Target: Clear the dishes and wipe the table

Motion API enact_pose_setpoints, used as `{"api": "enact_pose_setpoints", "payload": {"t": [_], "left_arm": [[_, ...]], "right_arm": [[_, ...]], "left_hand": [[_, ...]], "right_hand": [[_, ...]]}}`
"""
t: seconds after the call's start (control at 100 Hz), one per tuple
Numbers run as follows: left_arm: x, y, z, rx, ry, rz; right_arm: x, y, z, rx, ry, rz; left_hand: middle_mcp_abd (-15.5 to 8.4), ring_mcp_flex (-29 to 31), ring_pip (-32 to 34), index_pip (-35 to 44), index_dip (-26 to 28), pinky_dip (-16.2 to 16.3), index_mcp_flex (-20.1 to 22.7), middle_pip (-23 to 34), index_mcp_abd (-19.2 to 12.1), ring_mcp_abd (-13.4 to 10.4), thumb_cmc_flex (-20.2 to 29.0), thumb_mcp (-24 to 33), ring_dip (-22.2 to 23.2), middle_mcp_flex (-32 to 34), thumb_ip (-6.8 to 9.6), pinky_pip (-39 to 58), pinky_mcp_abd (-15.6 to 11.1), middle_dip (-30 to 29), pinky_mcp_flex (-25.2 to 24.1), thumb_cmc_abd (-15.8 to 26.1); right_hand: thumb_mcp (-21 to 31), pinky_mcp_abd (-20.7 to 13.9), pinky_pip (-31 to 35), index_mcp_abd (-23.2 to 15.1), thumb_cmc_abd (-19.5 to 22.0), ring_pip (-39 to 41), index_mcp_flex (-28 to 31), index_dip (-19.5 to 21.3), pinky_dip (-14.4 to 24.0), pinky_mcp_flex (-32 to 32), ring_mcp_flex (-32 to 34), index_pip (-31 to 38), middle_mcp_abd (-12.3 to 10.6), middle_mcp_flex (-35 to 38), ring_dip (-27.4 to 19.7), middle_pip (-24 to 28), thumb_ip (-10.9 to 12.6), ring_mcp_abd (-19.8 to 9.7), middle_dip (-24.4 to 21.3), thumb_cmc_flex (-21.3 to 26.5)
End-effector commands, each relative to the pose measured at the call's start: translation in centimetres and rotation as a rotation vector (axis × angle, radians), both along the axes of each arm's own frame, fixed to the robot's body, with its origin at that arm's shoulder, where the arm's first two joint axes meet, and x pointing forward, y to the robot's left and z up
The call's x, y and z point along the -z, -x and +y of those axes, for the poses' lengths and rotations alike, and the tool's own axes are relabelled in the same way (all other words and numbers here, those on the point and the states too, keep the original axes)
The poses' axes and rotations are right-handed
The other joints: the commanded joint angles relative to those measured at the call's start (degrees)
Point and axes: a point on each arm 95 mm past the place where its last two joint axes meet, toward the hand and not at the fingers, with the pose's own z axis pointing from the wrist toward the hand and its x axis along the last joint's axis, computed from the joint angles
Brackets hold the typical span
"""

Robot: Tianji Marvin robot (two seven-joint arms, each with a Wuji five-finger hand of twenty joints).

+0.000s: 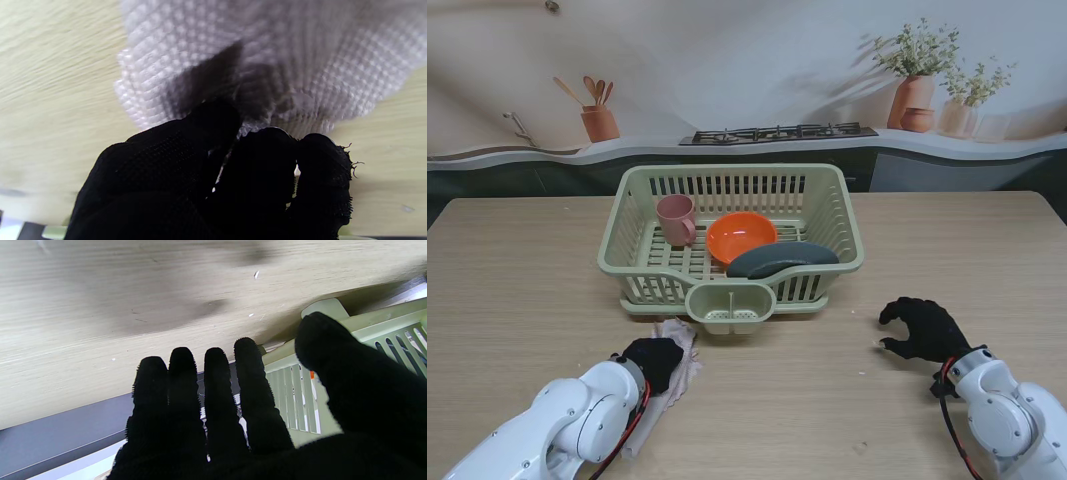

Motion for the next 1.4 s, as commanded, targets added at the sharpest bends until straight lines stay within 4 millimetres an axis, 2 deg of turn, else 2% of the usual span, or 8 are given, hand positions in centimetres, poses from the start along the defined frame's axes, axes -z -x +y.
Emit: {"api": "enact_pose_setpoints", "payload": {"t": [0.0, 0.46, 0.66, 0.81, 0.94, 1.08, 1.39], "left_arm": [[1.1, 0.9, 1.3, -0.044, -0.016, 0.013], [1.7, 3.4, 10.8, -0.211, -0.081, -0.319], [2.2, 4.1, 13.9, -0.264, -0.103, -0.44], [2.5, 4.5, 15.3, -0.271, -0.119, -0.475], [2.7, 4.7, 15.6, -0.267, -0.129, -0.467], [2.9, 4.4, 14.7, -0.262, -0.128, -0.416], [3.2, 2.6, 9.7, -0.225, -0.085, -0.21]], "right_arm": [[0.2, 0.1, 0.1, -0.011, 0.003, 0.01], [0.3, 0.1, 0.3, -0.012, 0.009, 0.019], [0.3, 0.1, 0.4, -0.014, 0.011, 0.019], [0.3, 0.1, 0.4, -0.012, 0.011, 0.019], [0.3, 0.1, 0.4, -0.012, 0.011, 0.018], [0.3, 0.1, 0.4, -0.012, 0.01, 0.017], [0.2, 0.1, 0.4, -0.012, 0.008, 0.016]], "left_hand": [[2.18, 0.92, 0.9, -0.18, -2.44, 0.65, 0.01, 1.51, -8.39, -0.29, 3.36, 1.9, -0.31, 0.75, -0.45, 0.47, 4.41, 0.56, 1.36, 2.69], [2.15, 0.53, 1.11, 0.04, -2.81, 0.61, 0.2, 1.8, -8.11, 0.33, 3.57, 2.0, -0.56, 0.66, -0.39, 0.28, 4.41, 0.44, 0.79, 2.57], [2.44, 0.37, 1.13, -0.09, -2.87, 0.75, 0.34, 1.68, -7.95, 0.54, 3.65, 1.99, -0.57, 0.58, -0.34, 0.3, 4.41, 0.38, 0.63, 2.52], [2.36, 0.37, 1.17, -0.14, -2.86, 0.84, 0.45, 1.7, -8.18, 0.5, 3.61, 1.97, -0.58, 0.59, -0.33, 0.27, 4.41, 0.37, 0.54, 2.47], [2.28, 0.37, 1.18, -0.19, -2.83, 0.89, 0.45, 1.71, -8.1, 0.49, 3.58, 1.97, -0.59, 0.64, -0.32, 0.25, 4.41, 0.35, 0.53, 2.47], [2.27, 0.37, 1.18, -0.2, -2.78, 0.95, 0.5, 1.72, -8.29, 0.49, 3.51, 1.96, -0.61, 0.65, -0.33, 0.23, 4.41, 0.36, 0.53, 2.46], [2.24, 0.57, 1.2, -0.2, -2.75, 0.97, 0.49, 1.78, -8.3, 0.23, 3.4, 2.0, -0.72, 0.75, -0.36, 0.25, 4.41, 0.27, 0.63, 2.42]], "right_hand": [[1.2, 0.56, 0.27, 0.29, -1.52, -0.59, 0.07, 0.13, -0.41, -0.38, 0.35, -0.06, 0.54, 0.64, -0.33, -0.62, 1.27, 0.82, -0.1, 1.41], [1.2, 0.48, 0.3, 0.36, -1.51, -0.56, 0.01, 0.13, -0.42, -0.37, 0.29, -0.07, 0.56, 0.63, -0.31, -0.56, 1.25, 0.83, -0.07, 1.32], [1.22, 0.43, 0.29, 0.46, -1.54, -0.52, 0.04, 0.13, -0.43, -0.4, 0.34, -0.04, 0.56, 0.58, -0.3, -0.56, 1.26, 0.78, -0.07, 1.38], [1.21, 0.47, 0.28, 0.41, -1.55, -0.55, 0.01, 0.12, -0.44, -0.42, 0.25, -0.05, 0.66, 0.59, -0.3, -0.55, 1.25, 0.8, -0.07, 1.35], [1.23, 0.41, 0.29, 0.4, -1.56, -0.52, 0.05, 0.13, -0.44, -0.37, 0.29, -0.02, 0.6, 0.57, -0.29, -0.55, 1.26, 0.88, -0.07, 1.38], [1.23, 0.41, 0.29, 0.44, -1.53, -0.53, 0.02, 0.13, -0.45, -0.37, 0.29, -0.02, 0.6, 0.57, -0.3, -0.54, 1.25, 0.8, -0.07, 1.33], [1.21, 0.44, 0.29, 0.4, -1.51, -0.52, 0.06, 0.12, -0.46, -0.4, 0.32, -0.02, 0.6, 0.64, -0.3, -0.54, 1.25, 0.84, -0.07, 1.33]]}}
